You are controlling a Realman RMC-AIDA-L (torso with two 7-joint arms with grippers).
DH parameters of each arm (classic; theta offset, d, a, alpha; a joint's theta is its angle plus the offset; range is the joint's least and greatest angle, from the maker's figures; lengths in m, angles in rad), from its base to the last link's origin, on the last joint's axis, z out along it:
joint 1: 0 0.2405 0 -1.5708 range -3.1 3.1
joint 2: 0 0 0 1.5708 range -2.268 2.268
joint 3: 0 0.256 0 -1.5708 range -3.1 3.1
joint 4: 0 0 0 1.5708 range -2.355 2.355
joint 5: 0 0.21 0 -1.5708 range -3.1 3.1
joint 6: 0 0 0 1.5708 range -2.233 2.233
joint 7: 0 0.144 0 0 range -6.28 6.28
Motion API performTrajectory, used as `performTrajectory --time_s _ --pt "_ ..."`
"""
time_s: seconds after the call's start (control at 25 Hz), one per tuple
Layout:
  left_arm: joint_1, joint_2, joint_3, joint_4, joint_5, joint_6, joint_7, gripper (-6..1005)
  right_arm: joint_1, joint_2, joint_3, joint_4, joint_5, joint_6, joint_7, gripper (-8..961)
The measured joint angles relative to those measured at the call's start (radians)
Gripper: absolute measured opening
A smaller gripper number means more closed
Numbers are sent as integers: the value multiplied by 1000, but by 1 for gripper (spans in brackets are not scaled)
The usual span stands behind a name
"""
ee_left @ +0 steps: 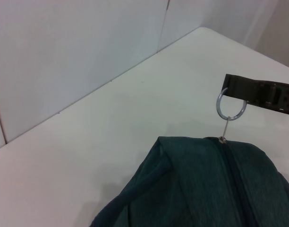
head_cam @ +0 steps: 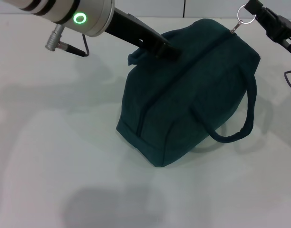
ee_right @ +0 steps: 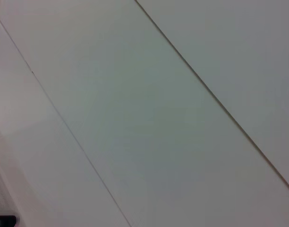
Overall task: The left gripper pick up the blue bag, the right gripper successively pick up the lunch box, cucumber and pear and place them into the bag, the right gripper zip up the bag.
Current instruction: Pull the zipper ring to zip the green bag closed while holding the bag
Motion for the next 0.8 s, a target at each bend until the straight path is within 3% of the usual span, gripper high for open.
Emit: performTrajectory --time_s 0.32,0.4,0.8 --pt "3 0 -5 -2 -30 4 43 252 -2 0 0 0 1 0 5 140" --pt "4 1 -5 -2 -34 8 48 76 -2 0 0 0 1 2 5 141" --pt "4 0 -20 -3 -54 18 77 50 -11 0 0 6 11 16 5 145"
